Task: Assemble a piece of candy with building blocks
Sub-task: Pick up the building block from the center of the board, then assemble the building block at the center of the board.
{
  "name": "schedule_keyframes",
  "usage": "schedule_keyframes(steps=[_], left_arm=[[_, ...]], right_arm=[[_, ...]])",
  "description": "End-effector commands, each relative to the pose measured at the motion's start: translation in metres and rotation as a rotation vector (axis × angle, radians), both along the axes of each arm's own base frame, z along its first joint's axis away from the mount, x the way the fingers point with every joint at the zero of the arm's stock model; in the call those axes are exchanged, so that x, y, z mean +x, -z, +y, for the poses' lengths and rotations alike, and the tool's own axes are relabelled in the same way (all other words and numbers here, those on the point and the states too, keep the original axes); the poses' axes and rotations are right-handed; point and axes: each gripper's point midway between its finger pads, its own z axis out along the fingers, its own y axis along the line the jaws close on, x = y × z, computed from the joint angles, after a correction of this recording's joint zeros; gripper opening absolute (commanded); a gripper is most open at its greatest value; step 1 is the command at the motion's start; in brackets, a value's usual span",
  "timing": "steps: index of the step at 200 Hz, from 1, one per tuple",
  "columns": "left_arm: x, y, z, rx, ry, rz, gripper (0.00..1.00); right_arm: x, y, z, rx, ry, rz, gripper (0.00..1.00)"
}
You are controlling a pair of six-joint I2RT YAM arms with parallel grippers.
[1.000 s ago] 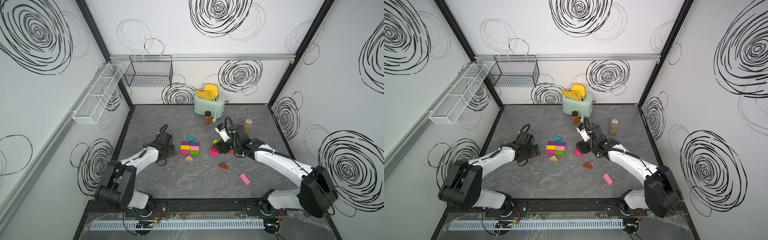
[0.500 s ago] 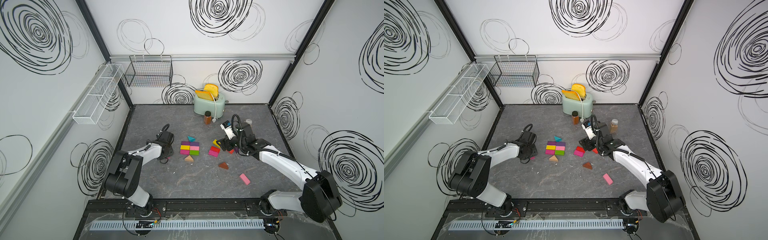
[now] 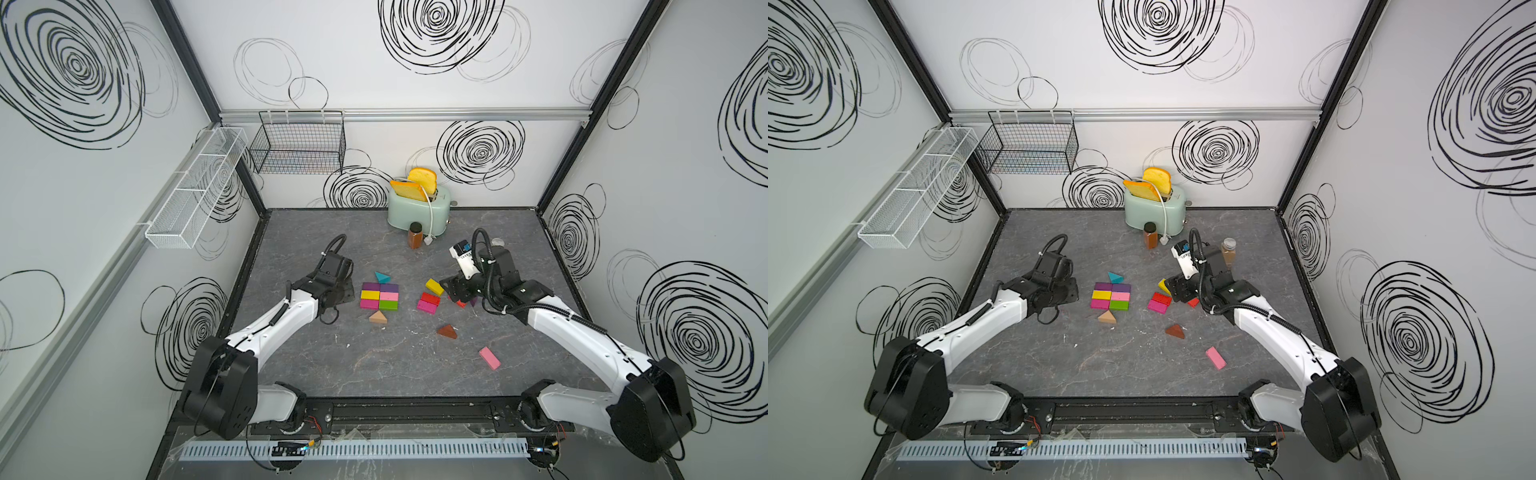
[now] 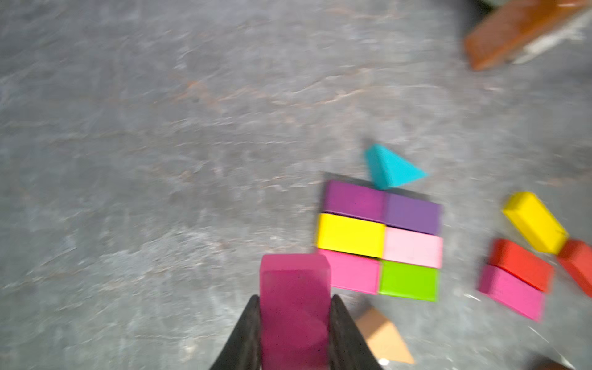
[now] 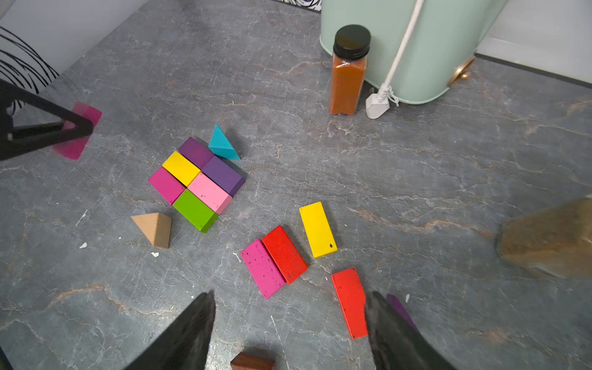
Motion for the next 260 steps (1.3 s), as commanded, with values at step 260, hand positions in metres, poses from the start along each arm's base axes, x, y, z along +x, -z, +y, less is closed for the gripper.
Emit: schedule_keyframes(steps=[260], left_arm=[[-0.029,0.096,-0.297,-0.330,-0.212,0.278,0.17]], right_arm=[[-0.027,-0.075,-0.141,0.177,0.412,-0.238,0.95]])
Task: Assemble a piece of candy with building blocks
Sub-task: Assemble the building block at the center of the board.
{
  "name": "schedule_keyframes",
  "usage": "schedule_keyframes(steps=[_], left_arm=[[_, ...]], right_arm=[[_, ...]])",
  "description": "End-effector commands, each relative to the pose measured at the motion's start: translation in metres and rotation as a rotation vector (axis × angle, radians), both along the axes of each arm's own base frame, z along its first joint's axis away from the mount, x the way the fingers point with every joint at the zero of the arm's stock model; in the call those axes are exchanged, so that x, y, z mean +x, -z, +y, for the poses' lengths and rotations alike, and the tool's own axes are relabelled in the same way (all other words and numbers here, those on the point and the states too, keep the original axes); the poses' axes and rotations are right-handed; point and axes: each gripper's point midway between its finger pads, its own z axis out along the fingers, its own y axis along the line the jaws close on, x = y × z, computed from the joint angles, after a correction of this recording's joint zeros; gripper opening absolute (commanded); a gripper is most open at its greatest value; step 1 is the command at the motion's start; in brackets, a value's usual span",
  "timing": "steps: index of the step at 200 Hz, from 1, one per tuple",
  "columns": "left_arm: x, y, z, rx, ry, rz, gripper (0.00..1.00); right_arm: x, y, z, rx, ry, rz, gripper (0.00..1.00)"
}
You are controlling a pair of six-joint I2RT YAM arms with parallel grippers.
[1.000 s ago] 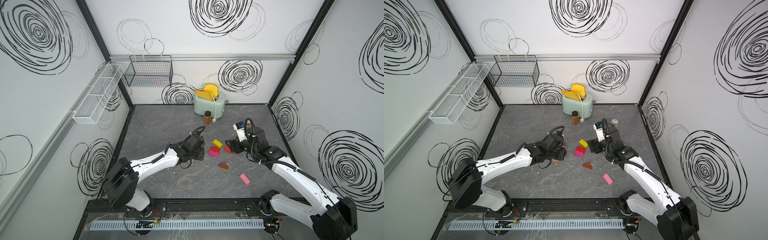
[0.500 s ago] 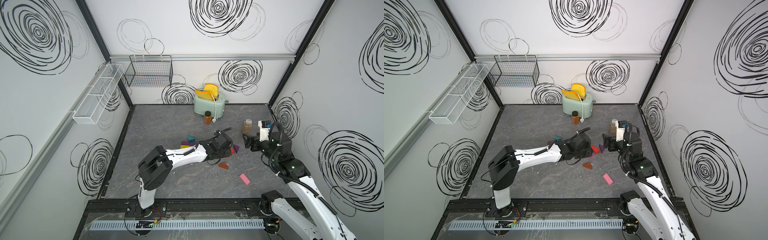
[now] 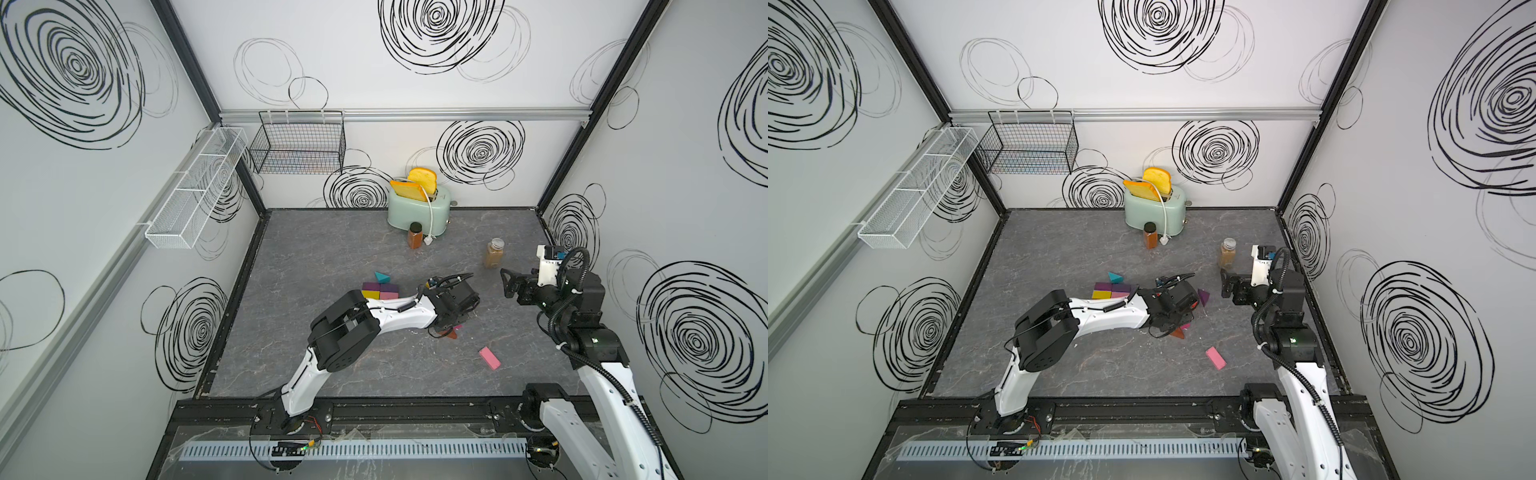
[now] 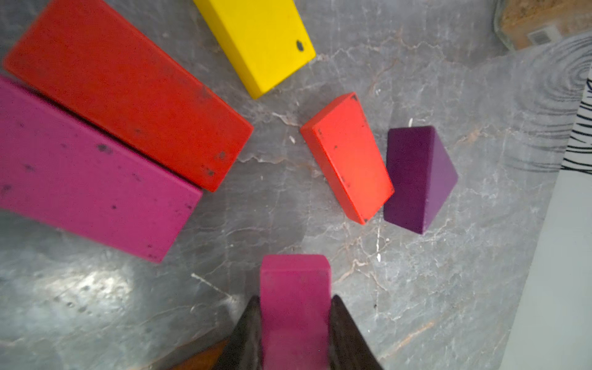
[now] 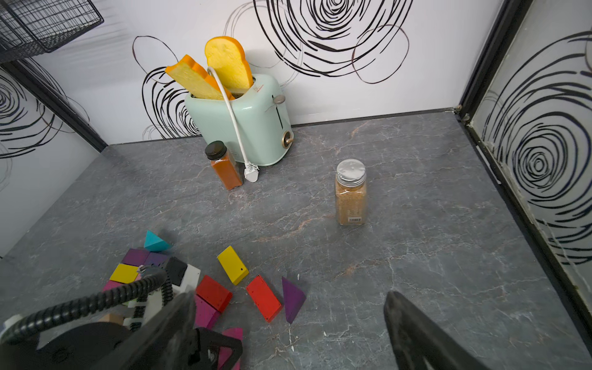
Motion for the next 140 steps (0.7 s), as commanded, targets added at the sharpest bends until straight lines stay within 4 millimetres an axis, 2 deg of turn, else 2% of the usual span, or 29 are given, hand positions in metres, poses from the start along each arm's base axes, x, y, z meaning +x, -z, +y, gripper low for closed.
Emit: schedule_keyframes(steps=[1,30,48,64,70,74,105,123,140], left_arm=[[0.010,0.007,0.002,0.018,-0.067,0.000,0.17],[0.013,0.012,0.000,0.017,-0.073,-0.002,0.22],[0.017,0.014,-0.001,0.015,-0.072,-0.006,0.32],[0.019,0.017,-0.004,0.002,-0.062,0.003,0.33],[0.019,0.017,-0.005,-0.002,-0.056,0.001,0.37],[0.020,0.015,-0.005,-0.005,-0.052,-0.003,0.39],[0.024,-0.002,-0.006,-0.024,-0.024,-0.042,0.69],[0.025,-0.010,-0.006,-0.047,-0.010,-0.055,0.72],[0.024,-0.025,-0.006,-0.060,0.017,-0.083,0.72]], right_arm=[[-0.001,-0.002,0.003,-0.010,-0.023,-0.018,0.95],[0.000,-0.001,0.004,-0.015,-0.028,-0.016,0.96],[0.000,0.000,0.005,-0.019,-0.032,-0.015,0.95],[0.001,0.001,0.004,-0.023,-0.031,-0.016,0.95],[0.001,0.001,0.004,-0.025,-0.032,-0.017,0.95],[0.001,0.001,0.005,-0.027,-0.034,-0.015,0.95],[0.002,0.003,0.005,-0.025,-0.037,-0.004,0.95],[0.003,0.003,0.004,-0.034,-0.032,0.002,0.95],[0.003,0.002,0.003,-0.037,-0.026,0.005,0.95]])
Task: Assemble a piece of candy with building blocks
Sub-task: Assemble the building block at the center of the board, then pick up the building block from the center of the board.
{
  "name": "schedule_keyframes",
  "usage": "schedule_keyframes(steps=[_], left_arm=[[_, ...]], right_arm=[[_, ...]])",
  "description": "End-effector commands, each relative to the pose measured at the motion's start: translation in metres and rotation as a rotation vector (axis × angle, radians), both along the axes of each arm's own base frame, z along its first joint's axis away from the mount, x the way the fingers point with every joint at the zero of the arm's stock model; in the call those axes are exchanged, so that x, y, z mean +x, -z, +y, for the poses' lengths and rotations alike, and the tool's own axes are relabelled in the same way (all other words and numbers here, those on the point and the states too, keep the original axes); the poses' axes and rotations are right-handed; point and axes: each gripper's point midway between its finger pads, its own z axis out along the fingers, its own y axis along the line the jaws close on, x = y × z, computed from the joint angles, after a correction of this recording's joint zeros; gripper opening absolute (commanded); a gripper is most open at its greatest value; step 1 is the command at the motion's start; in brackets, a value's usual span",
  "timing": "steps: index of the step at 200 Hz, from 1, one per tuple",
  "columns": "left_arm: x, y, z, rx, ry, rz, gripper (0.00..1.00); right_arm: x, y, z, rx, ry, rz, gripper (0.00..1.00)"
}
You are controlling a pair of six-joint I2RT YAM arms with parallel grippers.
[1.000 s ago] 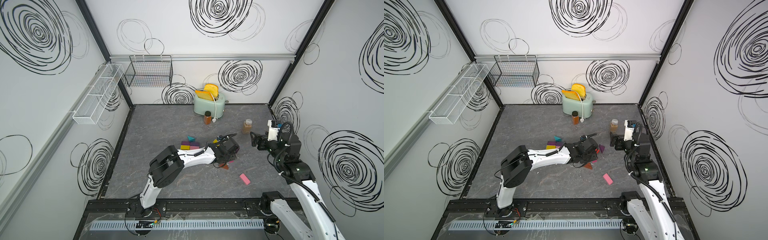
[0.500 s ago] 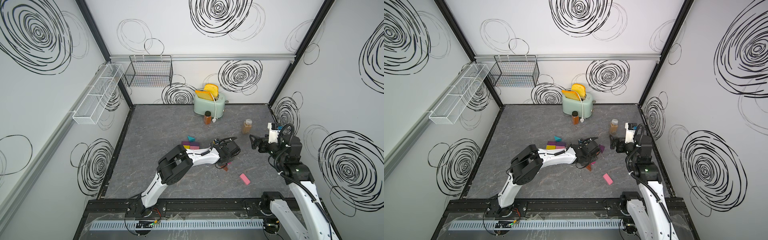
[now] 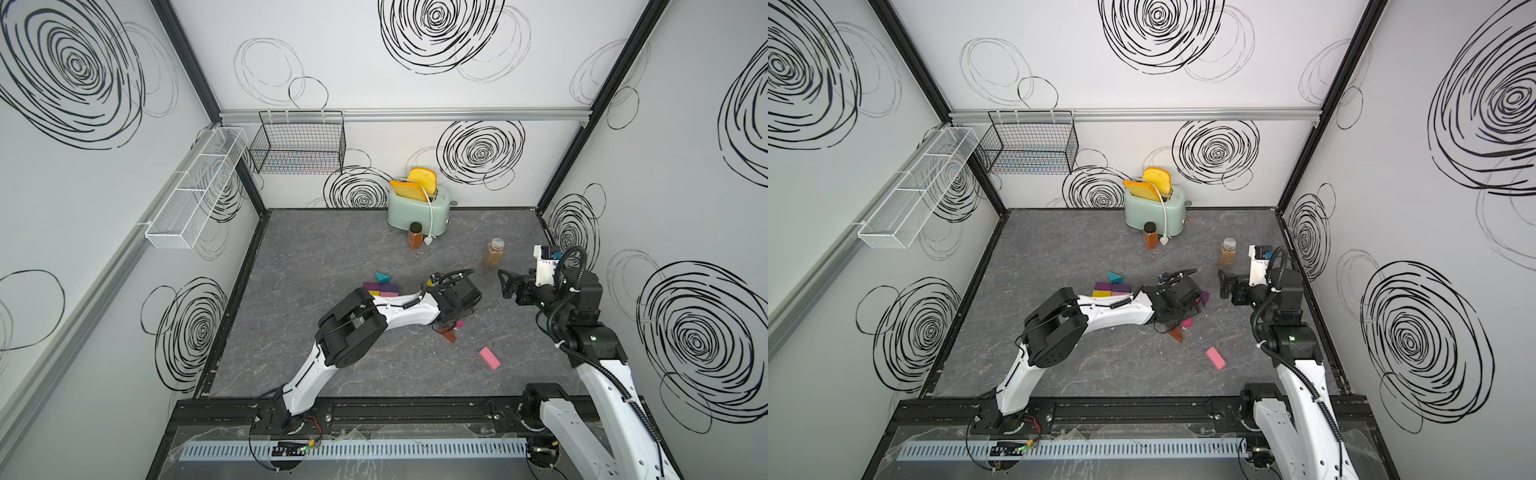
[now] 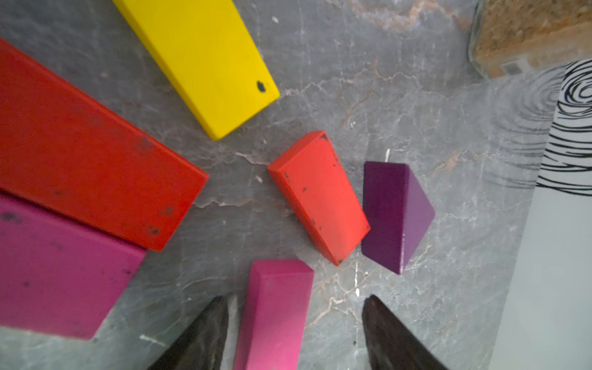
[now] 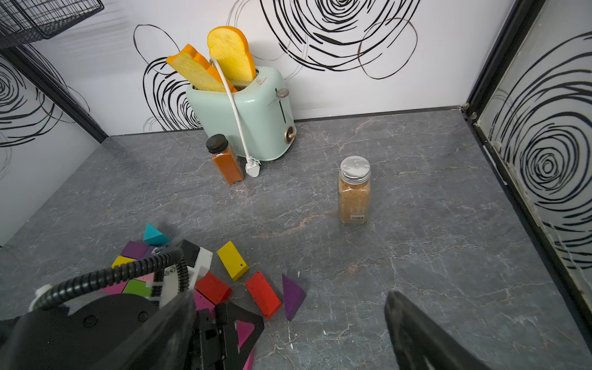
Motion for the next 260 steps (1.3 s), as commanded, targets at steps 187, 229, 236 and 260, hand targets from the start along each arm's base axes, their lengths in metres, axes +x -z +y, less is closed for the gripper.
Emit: schedule_keyframes(steps=[187,229,236,260], left_arm=[[-0.110,-0.144,0.105,-0.471,0.559,-0.303,0.99],[-0.108,-0.153,0.110,-0.510,0.545,-0.328,0.99],[-0.108,-0.154,0.111,-0.512,0.540,-0.331,0.99],[-0.106,-0.154,0.112,-0.534,0.531,-0.328,0.98]], right_arm=[[-0.103,0.172,0.050,0.044,0.147,0.751,0.98],[-0.122,0.204,0.056,0.051,0.117,0.870,0.98],[-0.123,0.206,0.057,0.050,0.109,0.880,0.98],[-0.128,0.214,0.062,0.045,0.088,0.930,0.98]])
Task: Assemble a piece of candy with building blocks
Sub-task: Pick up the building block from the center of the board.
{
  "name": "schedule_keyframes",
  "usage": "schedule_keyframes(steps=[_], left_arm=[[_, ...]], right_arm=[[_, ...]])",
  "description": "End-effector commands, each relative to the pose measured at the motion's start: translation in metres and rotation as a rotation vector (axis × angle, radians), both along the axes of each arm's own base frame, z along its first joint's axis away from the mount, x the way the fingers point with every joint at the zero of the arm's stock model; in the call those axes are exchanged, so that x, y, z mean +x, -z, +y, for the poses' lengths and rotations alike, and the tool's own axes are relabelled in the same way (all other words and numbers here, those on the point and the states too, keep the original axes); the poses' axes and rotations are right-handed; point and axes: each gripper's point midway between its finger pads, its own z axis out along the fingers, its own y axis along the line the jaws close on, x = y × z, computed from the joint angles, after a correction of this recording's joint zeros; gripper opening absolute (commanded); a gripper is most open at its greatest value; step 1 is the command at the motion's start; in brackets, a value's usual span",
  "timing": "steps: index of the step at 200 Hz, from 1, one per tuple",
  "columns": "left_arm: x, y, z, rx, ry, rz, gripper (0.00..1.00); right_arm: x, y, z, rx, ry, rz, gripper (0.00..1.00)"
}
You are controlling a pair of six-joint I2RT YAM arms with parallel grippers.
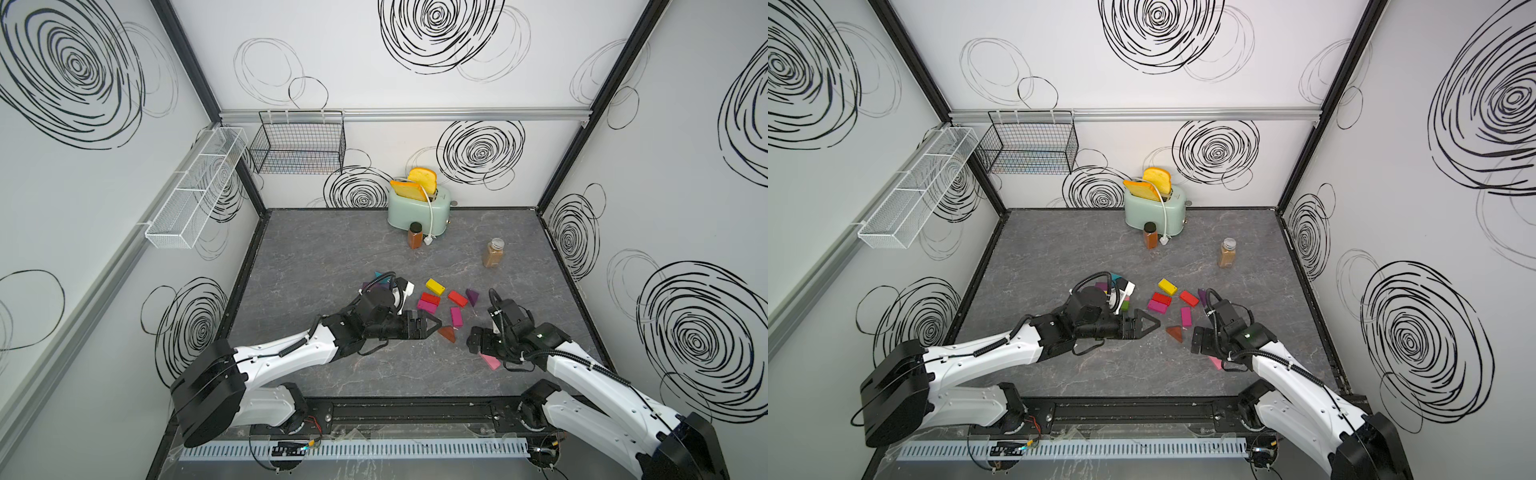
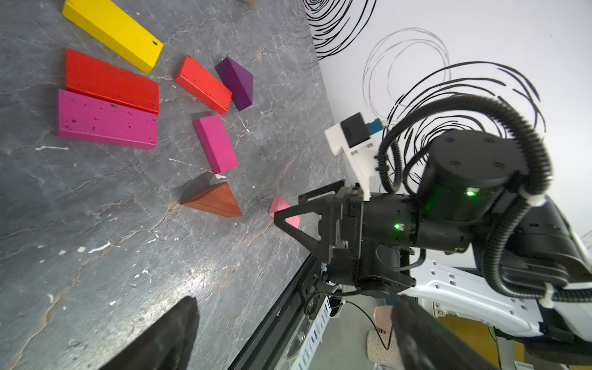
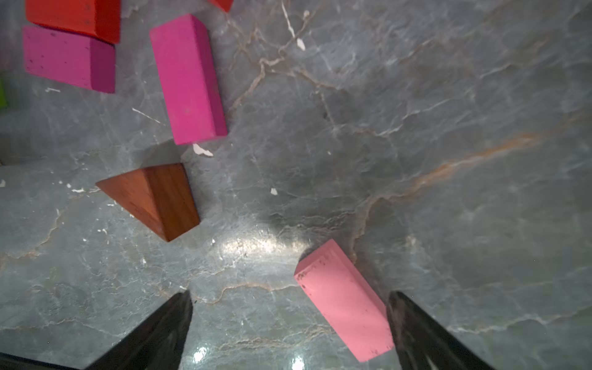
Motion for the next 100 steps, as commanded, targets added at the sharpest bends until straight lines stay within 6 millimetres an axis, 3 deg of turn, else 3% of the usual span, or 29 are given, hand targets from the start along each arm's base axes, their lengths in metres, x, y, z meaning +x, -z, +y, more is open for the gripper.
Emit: schedule_keyframes(steps=[1,29,52,100], left_arm=[[0.003,-0.017,-0.002,-0.083,0.006,-0.029,0.98],[0.007,-0.015,0.003,-0.107,-0.014,-0.012,0.97],[0.013,-0.014,0.011,-0.120,-0.040,-0.007,0.96],[0.026,-0.012,0.019,-0.135,-0.053,0.017,0.94]], right_arm=[[-0.008,0.008,0.006,0.022,0.002,0.062,0.98],[-0.017,0.018,0.011,0.030,-0.030,0.140,0.96],[-0.014,0.015,0.010,0.003,-0.037,0.140,0.94],[-0.017,0.017,0.013,-0.020,-0.065,0.147,0.80]])
